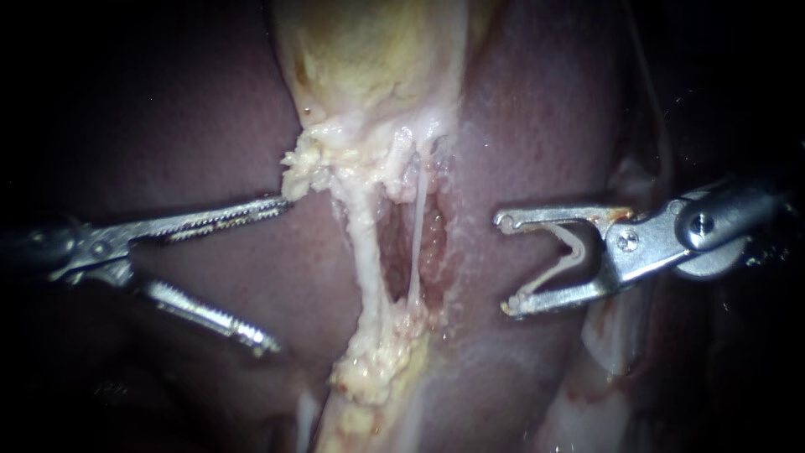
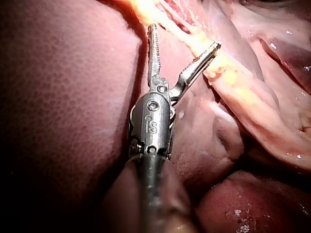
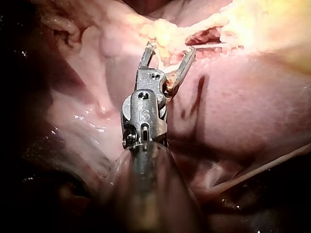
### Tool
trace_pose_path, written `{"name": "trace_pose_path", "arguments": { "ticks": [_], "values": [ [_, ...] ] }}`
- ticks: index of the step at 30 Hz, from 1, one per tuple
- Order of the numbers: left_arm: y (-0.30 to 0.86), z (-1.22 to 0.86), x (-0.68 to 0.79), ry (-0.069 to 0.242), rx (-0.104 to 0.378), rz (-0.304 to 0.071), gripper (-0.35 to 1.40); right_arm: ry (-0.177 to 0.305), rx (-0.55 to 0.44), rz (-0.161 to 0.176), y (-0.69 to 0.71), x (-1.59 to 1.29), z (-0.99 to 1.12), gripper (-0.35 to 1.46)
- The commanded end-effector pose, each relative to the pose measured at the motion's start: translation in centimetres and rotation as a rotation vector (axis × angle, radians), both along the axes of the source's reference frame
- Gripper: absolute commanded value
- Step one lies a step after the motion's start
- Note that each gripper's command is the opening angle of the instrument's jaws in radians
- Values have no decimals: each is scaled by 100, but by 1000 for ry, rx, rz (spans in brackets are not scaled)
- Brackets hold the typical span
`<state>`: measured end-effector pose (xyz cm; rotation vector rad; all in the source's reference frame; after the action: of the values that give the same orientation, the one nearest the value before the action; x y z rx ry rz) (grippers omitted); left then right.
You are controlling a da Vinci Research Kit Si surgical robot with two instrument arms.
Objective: Grabbing gallbladder
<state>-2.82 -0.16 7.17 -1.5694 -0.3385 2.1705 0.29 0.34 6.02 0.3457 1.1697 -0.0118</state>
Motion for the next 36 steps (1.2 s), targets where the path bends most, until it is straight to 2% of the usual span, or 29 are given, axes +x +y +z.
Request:
{"name": "trace_pose_path", "arguments": {
  "ticks": [1,3,8,12,15,23,25,28,29,30,32,36],
  "values": [
    [4,-4,3,10,10,-17,106,0,0,0,0,0,0,50],
    [11,-8,8,26,24,-47,104,0,0,0,0,0,0,50],
    [39,-16,16,70,40,-116,98,0,0,0,0,1,0,50],
    [61,-13,14,78,66,-158,88,0,0,1,0,1,0,50],
    [71,-5,8,74,76,-177,78,0,0,1,0,1,0,50],
    [73,5,-18,70,146,-226,22,-2,5,3,1,1,1,50],
    [72,7,-19,70,150,-230,10,-2,5,3,0,1,1,50],
    [69,12,-18,68,163,-237,5,-2,5,3,0,1,0,50],
    [69,14,-17,65,166,-240,-5,-2,5,3,0,1,0,50],
    [67,14,-15,69,172,-239,-35,-2,5,3,0,1,0,50],
    [64,12,-12,71,195,-244,-35,-2,5,3,0,1,0,50],
    [60,-6,-8,100,232,-236,-35,-2,5,3,0,1,0,50]
  ]
}}
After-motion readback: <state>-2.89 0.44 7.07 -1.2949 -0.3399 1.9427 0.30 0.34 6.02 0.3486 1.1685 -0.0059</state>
